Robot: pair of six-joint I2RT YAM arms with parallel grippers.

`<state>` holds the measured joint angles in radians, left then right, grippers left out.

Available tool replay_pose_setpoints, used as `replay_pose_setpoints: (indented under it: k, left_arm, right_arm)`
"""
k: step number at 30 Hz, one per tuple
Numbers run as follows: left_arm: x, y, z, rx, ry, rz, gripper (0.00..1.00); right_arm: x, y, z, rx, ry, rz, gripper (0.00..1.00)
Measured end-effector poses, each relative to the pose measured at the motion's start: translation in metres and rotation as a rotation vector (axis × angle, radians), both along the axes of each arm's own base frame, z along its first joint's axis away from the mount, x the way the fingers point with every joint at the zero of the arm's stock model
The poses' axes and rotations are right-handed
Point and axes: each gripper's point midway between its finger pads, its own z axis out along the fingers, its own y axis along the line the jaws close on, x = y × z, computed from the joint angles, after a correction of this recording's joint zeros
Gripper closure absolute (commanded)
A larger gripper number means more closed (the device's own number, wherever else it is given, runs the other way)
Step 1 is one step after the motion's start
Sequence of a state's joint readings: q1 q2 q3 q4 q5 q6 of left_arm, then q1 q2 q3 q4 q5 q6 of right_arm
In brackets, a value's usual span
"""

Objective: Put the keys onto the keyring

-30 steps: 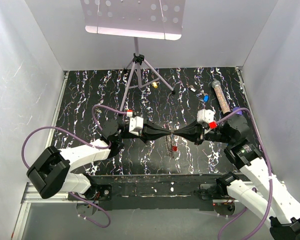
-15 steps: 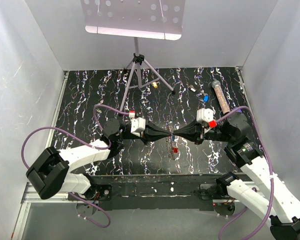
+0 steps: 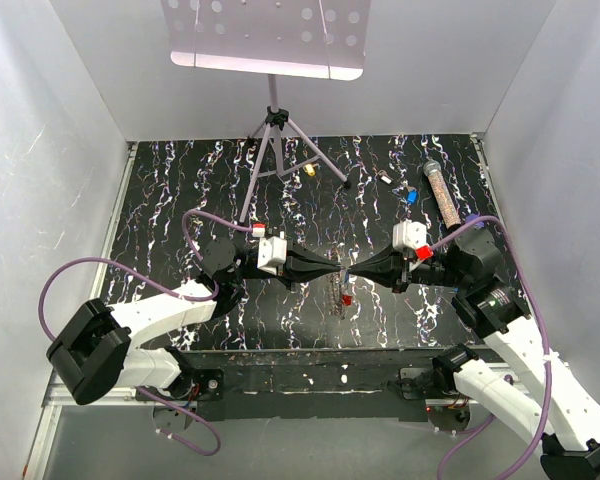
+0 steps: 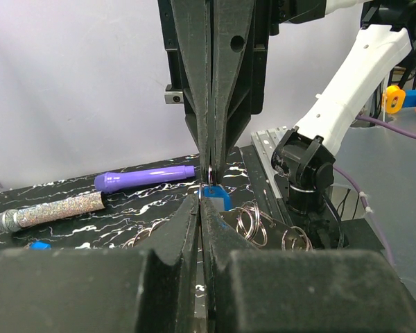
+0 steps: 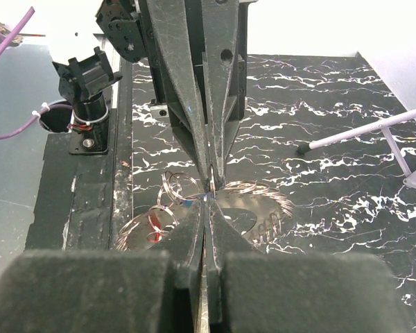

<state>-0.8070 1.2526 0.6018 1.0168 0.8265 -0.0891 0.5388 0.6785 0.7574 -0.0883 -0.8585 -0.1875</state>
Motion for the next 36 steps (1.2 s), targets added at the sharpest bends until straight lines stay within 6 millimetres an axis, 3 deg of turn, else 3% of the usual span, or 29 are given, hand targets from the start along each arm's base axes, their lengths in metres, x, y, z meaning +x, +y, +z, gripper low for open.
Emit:
replay_pose_setpoints:
  k: [36]
  left_arm:
    - [-0.0020,-0.0013,0.0066,-0.038,0.047,-0.027,1.00]
  right_arm:
    - [0.0080,0.0015,0.0054,0.016,-0.027,-0.025,0.99]
